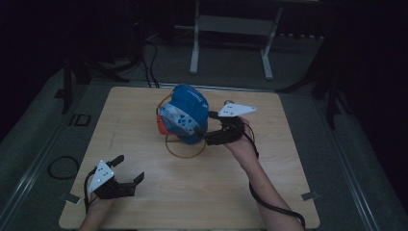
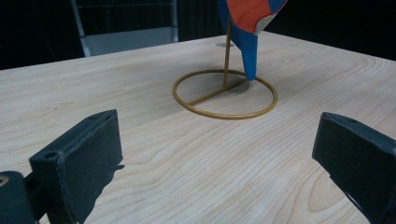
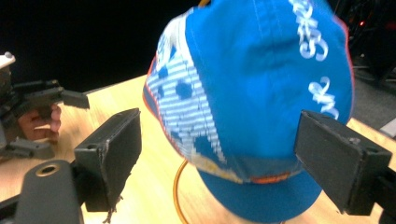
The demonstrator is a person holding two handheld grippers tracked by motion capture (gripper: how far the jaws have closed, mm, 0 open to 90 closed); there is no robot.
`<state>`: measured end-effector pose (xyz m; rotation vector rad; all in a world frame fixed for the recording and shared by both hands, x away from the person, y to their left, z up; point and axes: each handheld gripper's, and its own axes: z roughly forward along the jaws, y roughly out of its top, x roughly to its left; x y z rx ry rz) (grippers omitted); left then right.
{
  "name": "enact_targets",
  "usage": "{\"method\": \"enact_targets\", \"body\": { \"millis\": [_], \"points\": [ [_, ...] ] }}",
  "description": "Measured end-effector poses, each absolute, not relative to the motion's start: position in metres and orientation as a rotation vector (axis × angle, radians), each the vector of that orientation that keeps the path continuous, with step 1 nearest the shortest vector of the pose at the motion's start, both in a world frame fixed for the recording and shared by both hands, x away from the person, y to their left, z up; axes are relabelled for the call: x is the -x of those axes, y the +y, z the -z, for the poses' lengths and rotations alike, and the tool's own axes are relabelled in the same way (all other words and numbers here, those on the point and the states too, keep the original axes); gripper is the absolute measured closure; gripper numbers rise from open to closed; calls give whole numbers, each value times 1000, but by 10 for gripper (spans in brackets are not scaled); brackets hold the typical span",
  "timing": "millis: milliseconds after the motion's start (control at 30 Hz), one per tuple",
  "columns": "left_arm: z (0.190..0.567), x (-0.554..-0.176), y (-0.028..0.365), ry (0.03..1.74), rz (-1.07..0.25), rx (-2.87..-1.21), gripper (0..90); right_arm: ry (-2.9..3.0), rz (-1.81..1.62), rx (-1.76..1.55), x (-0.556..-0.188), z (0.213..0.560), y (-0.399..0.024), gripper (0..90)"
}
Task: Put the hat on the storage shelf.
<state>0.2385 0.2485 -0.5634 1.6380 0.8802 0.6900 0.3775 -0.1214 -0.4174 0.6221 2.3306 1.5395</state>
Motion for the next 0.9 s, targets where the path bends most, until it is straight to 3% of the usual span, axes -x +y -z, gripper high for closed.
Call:
{"method": "enact_targets", "body": {
  "millis": [900],
  "points": [
    [564, -239, 249, 887, -697, -1645, 19, 2428, -1528, -613, -356, 504, -145, 155]
  ]
}}
